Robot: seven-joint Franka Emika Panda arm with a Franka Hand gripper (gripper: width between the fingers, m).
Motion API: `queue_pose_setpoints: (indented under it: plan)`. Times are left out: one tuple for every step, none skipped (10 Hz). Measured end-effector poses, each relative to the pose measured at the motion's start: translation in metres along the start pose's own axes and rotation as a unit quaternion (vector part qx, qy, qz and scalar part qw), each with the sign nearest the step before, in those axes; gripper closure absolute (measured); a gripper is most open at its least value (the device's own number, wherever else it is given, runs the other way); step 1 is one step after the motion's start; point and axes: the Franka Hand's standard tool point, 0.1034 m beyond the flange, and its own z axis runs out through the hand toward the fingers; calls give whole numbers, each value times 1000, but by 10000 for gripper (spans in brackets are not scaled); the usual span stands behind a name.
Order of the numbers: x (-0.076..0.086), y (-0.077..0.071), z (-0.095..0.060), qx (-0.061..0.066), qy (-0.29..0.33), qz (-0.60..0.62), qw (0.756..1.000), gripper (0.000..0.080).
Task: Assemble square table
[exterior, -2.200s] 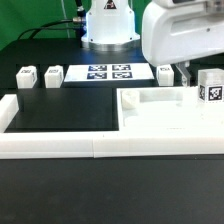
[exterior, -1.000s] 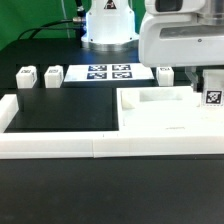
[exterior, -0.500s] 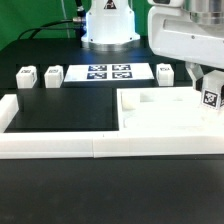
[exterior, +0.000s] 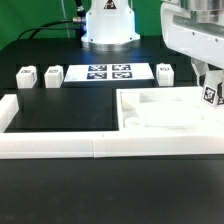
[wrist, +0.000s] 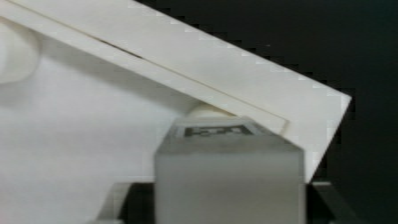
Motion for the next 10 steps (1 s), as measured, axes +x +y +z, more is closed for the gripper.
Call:
queue_pose_setpoints:
  plan:
    - [-1, 0, 0, 0, 0, -3, 1000, 389]
    - [-3, 0, -1, -5, 1, -77, 997, 256]
    - [-5, -1, -2, -12, 5, -169, 986, 256]
    - [-8, -2, -2, -21, 17, -277, 960, 169]
    - [-8, -2, -1, -19, 14, -299, 954, 155]
    - [-7, -2, -1, -19, 13, -326, 945, 155]
    - [-7, -2, -1, -20, 12, -379, 925, 151]
    - [-5, -2, -2, -23, 14, -448, 893, 151]
    - [-3, -3, -4, -26, 18, -507, 861, 151]
    - [-3, -4, -5, -27, 19, -538, 842, 151]
